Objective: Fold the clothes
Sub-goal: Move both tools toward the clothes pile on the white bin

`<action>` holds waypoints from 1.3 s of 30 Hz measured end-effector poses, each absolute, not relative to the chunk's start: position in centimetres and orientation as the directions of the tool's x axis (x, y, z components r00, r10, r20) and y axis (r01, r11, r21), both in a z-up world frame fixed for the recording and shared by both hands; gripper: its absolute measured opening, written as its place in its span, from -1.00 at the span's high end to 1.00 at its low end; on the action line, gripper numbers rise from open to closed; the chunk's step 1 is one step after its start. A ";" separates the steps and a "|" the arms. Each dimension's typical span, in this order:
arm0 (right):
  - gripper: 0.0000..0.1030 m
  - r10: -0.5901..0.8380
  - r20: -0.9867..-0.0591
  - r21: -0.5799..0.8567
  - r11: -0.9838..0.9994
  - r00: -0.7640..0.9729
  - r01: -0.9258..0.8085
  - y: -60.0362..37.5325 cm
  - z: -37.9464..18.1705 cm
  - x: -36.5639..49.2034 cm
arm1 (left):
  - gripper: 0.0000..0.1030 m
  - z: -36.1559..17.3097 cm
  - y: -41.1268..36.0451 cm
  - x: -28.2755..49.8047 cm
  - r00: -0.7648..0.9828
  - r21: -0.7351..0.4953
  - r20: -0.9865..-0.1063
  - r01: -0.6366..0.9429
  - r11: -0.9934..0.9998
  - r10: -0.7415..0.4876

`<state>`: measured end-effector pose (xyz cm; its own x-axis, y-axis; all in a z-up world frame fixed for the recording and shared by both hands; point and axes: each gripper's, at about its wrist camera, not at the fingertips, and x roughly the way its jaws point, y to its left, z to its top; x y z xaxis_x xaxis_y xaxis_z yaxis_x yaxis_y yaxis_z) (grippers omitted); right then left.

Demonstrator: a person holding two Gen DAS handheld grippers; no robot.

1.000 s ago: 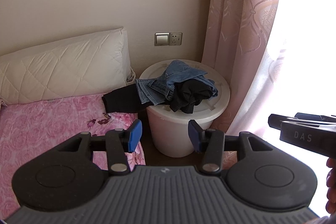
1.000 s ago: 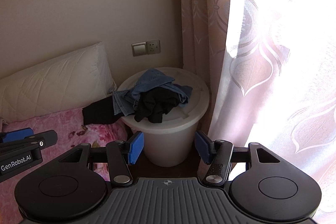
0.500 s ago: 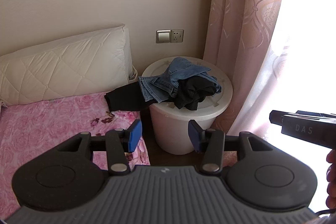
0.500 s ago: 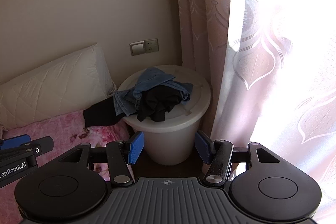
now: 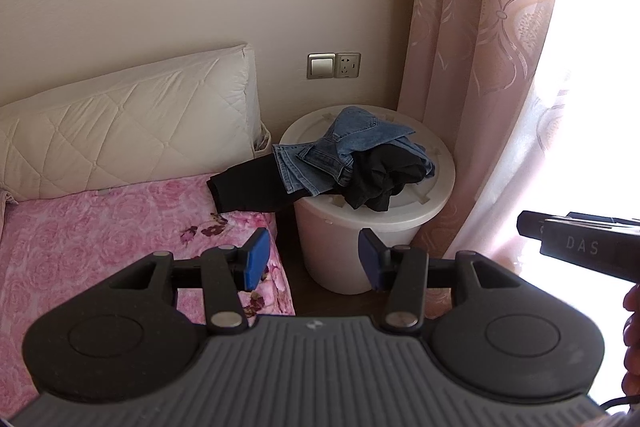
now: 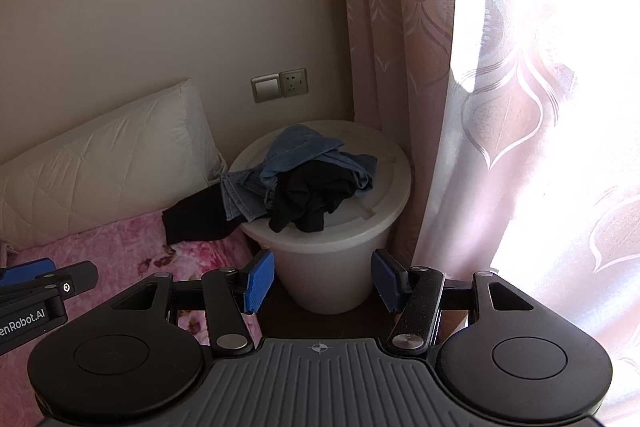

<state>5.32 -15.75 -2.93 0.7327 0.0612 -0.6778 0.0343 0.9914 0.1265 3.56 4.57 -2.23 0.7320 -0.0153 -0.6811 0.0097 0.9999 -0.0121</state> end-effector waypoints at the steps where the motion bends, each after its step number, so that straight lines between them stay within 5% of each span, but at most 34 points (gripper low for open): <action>1: -0.12 0.060 -0.679 0.124 0.992 0.732 0.034 -15.8 -3.0 5.5 | 0.14 -2.3 4.5 3.7 0.731 -0.015 -0.683 0.009 1.000 -0.017; 39: -0.12 0.067 -0.669 0.084 0.996 0.740 -0.014 -17.0 -3.9 9.6 | 0.14 -4.3 4.3 7.9 0.685 -0.036 -0.728 -0.066 0.997 0.019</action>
<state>9.59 -16.98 -3.93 0.7400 0.0666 -0.6693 -0.0137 0.9964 0.0840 7.86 4.33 -4.33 0.6849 0.0188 -0.7284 -0.0656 0.9972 -0.0359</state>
